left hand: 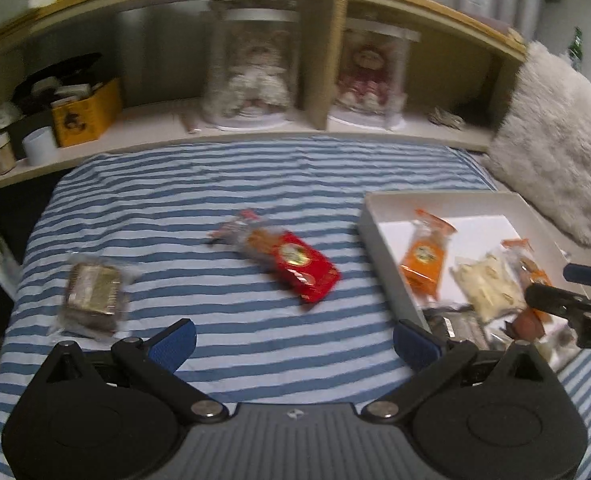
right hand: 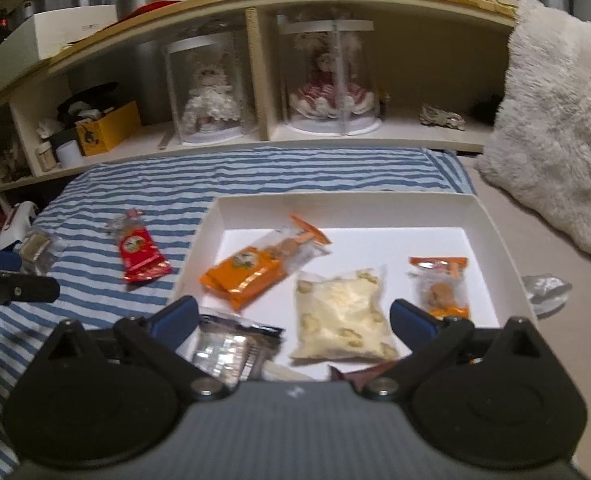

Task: Organize snacks
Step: 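Lift both open tools away from the tray toward the remaining snacks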

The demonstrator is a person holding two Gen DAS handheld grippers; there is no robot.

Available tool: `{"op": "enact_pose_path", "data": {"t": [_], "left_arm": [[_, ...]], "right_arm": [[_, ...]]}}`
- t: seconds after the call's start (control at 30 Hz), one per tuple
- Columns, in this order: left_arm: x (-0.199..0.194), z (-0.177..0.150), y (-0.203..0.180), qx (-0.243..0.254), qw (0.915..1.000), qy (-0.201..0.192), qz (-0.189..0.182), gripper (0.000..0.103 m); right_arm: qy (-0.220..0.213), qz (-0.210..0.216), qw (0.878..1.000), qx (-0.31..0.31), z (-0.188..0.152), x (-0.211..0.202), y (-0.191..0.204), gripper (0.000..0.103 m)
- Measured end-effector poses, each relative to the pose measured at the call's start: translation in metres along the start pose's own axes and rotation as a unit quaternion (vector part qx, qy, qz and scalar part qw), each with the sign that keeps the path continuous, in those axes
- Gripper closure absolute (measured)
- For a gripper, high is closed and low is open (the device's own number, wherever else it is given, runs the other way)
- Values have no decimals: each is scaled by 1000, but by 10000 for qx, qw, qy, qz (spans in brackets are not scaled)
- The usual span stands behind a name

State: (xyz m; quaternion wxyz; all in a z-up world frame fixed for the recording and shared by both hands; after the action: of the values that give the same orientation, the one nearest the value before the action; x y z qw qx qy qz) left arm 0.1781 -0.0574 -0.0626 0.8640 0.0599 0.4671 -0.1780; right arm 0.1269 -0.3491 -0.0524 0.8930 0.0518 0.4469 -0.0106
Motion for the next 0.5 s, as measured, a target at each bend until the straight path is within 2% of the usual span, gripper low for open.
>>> {"op": "enact_pose_path", "data": {"t": [0.27,0.5], "left_arm": [[-4,0,51,-431,9982,-325,251,0],[10,2,89,-715,9962,-319,385,0]], "right_arm": [[-242,336,9988,-267,6,7,34,1],[-358,522,9963,-578,12,23,58,1]]}}
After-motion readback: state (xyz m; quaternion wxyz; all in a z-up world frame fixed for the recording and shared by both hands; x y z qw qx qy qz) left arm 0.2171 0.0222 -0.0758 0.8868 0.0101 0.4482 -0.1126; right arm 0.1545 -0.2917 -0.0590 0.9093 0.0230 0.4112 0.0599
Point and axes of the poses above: each gripper's, at about its wrist camera, not at the fingertips, and x roughly the way its jaws point, y to its left, z to its top, the point moved 2 cm from there along x, roughly the way its jaws point, and after that the axes turned 12 degrees about y, right-handed, at the moved point
